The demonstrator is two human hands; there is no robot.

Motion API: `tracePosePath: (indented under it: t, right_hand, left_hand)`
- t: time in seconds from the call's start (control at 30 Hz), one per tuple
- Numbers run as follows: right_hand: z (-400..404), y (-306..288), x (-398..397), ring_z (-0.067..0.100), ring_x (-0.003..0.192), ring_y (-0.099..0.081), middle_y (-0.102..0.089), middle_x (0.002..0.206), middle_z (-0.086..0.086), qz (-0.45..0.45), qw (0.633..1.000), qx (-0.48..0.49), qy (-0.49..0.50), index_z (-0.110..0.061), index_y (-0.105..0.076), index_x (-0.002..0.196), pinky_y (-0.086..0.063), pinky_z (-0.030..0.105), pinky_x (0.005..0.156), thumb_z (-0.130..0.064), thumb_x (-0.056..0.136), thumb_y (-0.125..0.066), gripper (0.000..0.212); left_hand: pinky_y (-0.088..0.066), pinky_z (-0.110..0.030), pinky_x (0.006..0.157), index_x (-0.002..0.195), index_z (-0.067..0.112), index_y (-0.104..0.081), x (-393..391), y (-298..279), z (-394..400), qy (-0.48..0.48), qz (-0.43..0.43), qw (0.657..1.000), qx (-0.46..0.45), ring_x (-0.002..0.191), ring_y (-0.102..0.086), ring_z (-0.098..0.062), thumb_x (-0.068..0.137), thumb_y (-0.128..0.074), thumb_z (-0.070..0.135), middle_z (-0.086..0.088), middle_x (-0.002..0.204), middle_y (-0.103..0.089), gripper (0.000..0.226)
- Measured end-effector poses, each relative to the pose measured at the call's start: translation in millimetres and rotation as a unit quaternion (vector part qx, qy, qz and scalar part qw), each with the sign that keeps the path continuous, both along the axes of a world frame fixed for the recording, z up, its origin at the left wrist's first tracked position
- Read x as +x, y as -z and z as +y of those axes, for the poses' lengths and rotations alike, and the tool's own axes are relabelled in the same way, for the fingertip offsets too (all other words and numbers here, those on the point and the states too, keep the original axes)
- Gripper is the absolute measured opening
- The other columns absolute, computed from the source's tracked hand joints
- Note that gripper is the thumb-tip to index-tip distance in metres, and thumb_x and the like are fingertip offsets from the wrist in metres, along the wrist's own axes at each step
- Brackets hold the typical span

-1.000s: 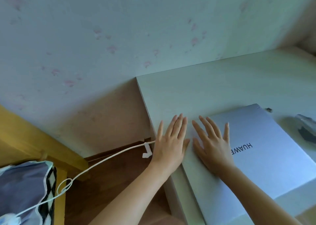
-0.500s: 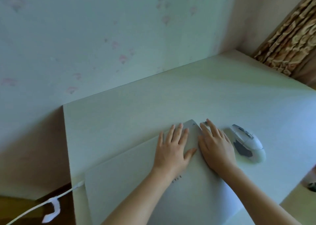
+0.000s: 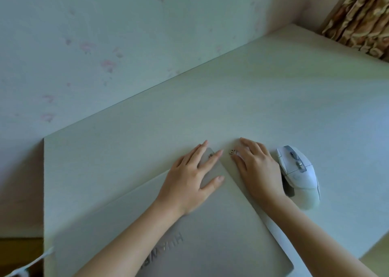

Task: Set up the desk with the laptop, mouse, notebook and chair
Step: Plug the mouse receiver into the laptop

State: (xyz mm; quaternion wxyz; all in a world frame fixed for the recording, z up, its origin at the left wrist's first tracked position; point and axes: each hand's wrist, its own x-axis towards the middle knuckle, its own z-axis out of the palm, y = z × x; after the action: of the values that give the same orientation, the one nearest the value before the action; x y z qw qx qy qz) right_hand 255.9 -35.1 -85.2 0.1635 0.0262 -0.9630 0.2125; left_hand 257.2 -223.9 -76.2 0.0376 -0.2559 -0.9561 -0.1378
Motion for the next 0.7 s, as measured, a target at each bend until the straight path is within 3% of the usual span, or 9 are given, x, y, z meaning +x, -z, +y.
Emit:
tracePosePath:
  t: [0.1,0.2,0.3,0.37,0.5,0.6,0.7]
  right_hand:
    - [6.4,-1.1,-4.7,0.028,0.099,-0.061,-0.068,0.106,0.005,-0.012,0.997,-0.065,-0.029,-0.007,-0.071,0.086,-0.050,0.030,0.060,-0.020,0.086,-0.061,0.016]
    - [11.2,-6.2,-4.7,0.014,0.086,-0.060,-0.070,0.093,-0.003,-0.036,0.980,-0.186,-0.060,-0.013,-0.072,0.092,-0.048,0.026,0.071,-0.014,0.084,-0.066,0.009]
    - [10.4,-17.4,-4.9,-0.003,0.075,-0.062,-0.071,0.080,-0.011,-0.101,0.940,-0.326,-0.022,-0.019,-0.075,0.089,-0.044,0.007,0.068,-0.014,0.083,-0.068,0.010]
    - [9.3,-19.7,-5.8,-0.011,0.067,-0.060,-0.069,0.071,-0.017,-0.155,0.919,-0.363,-0.012,-0.023,-0.075,0.086,-0.042,0.004,0.063,-0.016,0.082,-0.069,0.010]
    - [9.6,-18.6,-4.3,0.000,0.062,-0.065,-0.071,0.068,-0.008,-0.195,0.885,-0.422,-0.009,-0.022,-0.073,0.086,-0.053,0.017,0.064,-0.016,0.081,-0.069,0.009]
    - [9.9,-17.9,-1.0,0.013,0.064,-0.069,-0.072,0.069,0.001,-0.228,0.834,-0.502,-0.004,-0.014,-0.072,0.084,-0.058,0.029,0.069,-0.013,0.079,-0.072,0.005]
    - [6.8,-21.0,4.9,0.013,0.061,-0.067,-0.072,0.068,0.007,-0.247,0.771,-0.587,-0.019,-0.006,-0.072,0.080,-0.056,0.023,0.064,-0.007,0.080,-0.070,0.002]
  left_hand:
    - [-0.031,-0.032,0.109,0.145,0.040,-0.035,1.7,-3.5,-0.4,-0.007,-0.018,1.000,-0.009,0.140,-0.032,-0.015,0.091,-0.032,0.062,0.000,0.156,-0.029,0.059]
    - [-0.034,-0.033,0.106,0.142,0.042,-0.040,2.9,-6.1,-1.7,-0.019,-0.032,0.999,-0.017,0.132,-0.037,-0.018,0.090,-0.033,0.062,-0.002,0.148,-0.038,0.057]
    - [-0.035,-0.031,0.102,0.139,0.042,-0.044,0.8,-8.9,-2.5,-0.022,-0.051,0.998,-0.016,0.124,-0.040,-0.019,0.090,-0.034,0.062,-0.003,0.136,-0.044,0.054]
    - [-0.039,-0.031,0.097,0.133,0.041,-0.051,-3.5,-10.7,-0.9,-0.027,-0.055,0.998,-0.002,0.117,-0.043,-0.018,0.090,-0.037,0.060,0.000,0.126,-0.047,0.049]
    - [-0.044,-0.024,0.083,0.114,0.044,-0.061,-19.4,-14.2,14.3,-0.122,-0.122,0.976,0.130,0.098,-0.053,-0.005,0.090,-0.050,0.054,0.012,0.105,-0.056,0.028]
    - [-0.049,-0.031,0.080,0.092,0.037,-0.066,-33.0,-10.8,22.1,-0.177,-0.149,0.954,0.190,0.092,-0.060,0.000,0.087,-0.055,0.050,0.014,0.096,-0.066,0.018]
    - [-0.042,-0.024,0.067,0.081,0.031,-0.066,-37.4,-14.4,21.3,-0.178,-0.159,0.944,0.227,0.076,-0.058,-0.004,0.086,-0.057,0.043,0.015,0.081,-0.065,0.016]
